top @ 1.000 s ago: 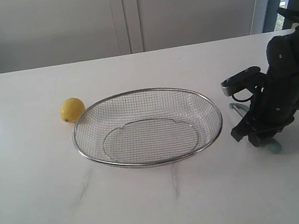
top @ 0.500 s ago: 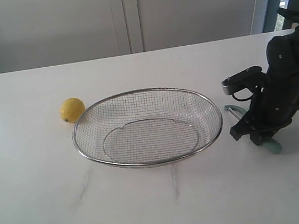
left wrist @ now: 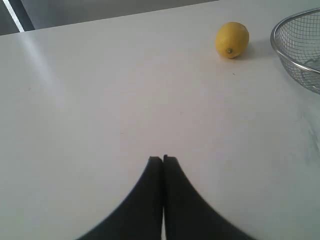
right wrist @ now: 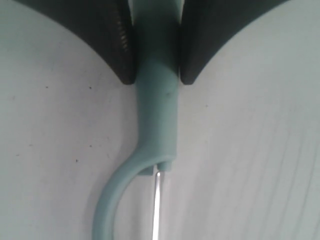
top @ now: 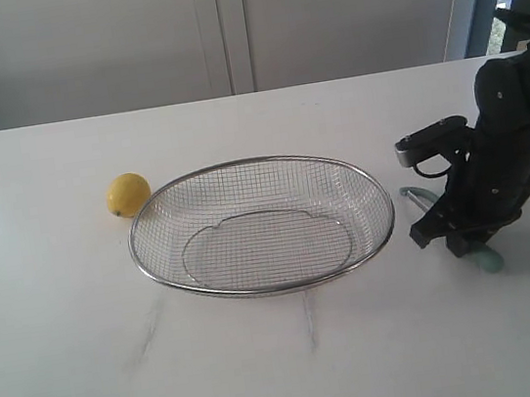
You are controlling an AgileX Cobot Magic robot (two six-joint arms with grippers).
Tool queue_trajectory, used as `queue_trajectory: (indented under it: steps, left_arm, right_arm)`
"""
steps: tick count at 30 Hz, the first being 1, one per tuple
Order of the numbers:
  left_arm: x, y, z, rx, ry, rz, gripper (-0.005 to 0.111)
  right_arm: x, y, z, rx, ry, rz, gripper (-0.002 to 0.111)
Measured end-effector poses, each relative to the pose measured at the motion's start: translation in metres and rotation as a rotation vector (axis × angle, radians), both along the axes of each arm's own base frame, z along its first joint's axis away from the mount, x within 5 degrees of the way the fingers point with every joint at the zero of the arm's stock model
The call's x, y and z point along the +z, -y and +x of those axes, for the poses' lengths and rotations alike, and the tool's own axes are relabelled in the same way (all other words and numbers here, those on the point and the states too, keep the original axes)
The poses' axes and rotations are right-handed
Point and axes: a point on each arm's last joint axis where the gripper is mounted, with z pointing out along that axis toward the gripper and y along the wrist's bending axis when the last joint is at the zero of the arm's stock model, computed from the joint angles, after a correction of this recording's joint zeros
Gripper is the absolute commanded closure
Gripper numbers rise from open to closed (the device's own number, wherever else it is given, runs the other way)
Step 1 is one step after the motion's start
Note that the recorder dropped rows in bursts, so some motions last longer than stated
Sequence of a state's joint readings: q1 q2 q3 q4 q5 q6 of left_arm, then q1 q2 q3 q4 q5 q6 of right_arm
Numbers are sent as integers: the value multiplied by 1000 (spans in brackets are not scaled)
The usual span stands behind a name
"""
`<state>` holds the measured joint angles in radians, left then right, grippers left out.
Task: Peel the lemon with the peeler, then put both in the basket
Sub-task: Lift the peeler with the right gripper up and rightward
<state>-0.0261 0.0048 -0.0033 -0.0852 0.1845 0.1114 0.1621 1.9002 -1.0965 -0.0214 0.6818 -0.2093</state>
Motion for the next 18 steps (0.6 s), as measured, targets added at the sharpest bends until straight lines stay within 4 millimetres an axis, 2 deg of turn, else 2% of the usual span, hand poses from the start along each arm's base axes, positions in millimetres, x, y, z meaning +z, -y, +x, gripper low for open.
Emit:
queue_trajectory:
  steps: [18]
  left_arm:
    - [0, 0, 0, 0, 0, 0, 107]
  right_arm:
    - [61, 3, -20, -2, 62, 9, 108]
